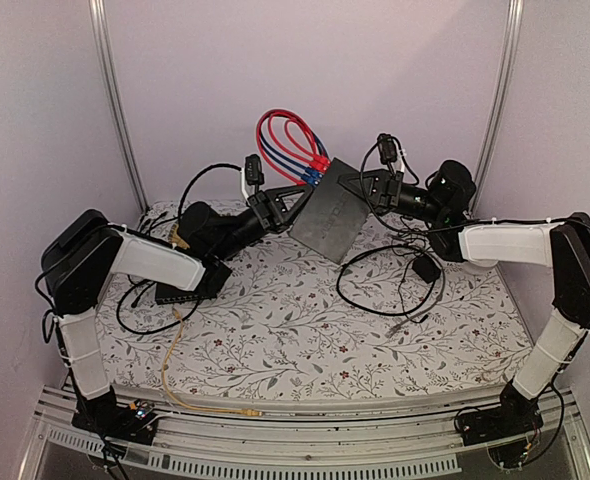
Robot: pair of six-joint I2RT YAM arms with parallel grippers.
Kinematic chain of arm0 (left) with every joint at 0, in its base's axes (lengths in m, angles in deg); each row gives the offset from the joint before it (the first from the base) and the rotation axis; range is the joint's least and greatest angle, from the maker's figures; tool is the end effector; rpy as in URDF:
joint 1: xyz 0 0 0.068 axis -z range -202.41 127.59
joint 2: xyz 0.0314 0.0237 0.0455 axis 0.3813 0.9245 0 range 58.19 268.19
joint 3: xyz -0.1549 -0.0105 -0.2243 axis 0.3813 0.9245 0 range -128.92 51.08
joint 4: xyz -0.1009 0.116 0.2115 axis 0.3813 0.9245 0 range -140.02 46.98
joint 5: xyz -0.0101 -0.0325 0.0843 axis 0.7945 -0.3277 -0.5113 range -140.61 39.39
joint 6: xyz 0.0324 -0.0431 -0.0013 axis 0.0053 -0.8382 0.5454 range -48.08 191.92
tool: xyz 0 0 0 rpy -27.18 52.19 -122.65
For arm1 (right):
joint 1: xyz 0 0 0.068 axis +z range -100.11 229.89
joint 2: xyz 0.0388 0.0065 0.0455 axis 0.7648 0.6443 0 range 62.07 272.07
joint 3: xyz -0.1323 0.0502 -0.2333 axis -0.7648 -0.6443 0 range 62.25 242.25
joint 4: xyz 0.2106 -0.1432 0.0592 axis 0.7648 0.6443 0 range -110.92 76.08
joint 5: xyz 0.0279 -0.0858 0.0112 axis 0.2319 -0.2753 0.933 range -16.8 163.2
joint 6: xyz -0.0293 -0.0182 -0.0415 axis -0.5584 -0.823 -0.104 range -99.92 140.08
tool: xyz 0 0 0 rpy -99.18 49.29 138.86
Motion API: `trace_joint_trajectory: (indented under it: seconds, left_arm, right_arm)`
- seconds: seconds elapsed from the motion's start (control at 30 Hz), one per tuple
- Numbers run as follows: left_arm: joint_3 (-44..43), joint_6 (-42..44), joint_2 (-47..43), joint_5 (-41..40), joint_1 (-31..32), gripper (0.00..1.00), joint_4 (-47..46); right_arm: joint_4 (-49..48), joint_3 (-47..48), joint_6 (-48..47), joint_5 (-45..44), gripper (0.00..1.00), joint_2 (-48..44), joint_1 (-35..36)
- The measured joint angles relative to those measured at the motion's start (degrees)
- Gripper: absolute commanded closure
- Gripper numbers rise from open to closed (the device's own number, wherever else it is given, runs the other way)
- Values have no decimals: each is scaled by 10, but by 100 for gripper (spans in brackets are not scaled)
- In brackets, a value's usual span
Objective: Pull the plug from the switch port
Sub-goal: Pull the connector from the switch port.
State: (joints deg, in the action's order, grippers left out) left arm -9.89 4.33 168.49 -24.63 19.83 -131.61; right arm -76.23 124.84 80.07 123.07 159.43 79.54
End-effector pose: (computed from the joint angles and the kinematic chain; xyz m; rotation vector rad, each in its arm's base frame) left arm 0.2905 -0.2848 0.2709 0.2244 1.2696 -1.9227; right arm 0.3168 0.2116 0.3189 -0.5138 1.5195 1.7941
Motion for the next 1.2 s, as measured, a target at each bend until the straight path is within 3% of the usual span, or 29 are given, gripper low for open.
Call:
trace_joint_trajectory:
  seconds: [0.7,1.2]
  left_arm:
    - [0,-23,0,-19,3,100,5]
    - [27,10,-38,-69,16,100,63]
  right_arm:
    - [2,0,-14,2,98,0,-1]
    - [21,0,-24,1,98,-1,-1]
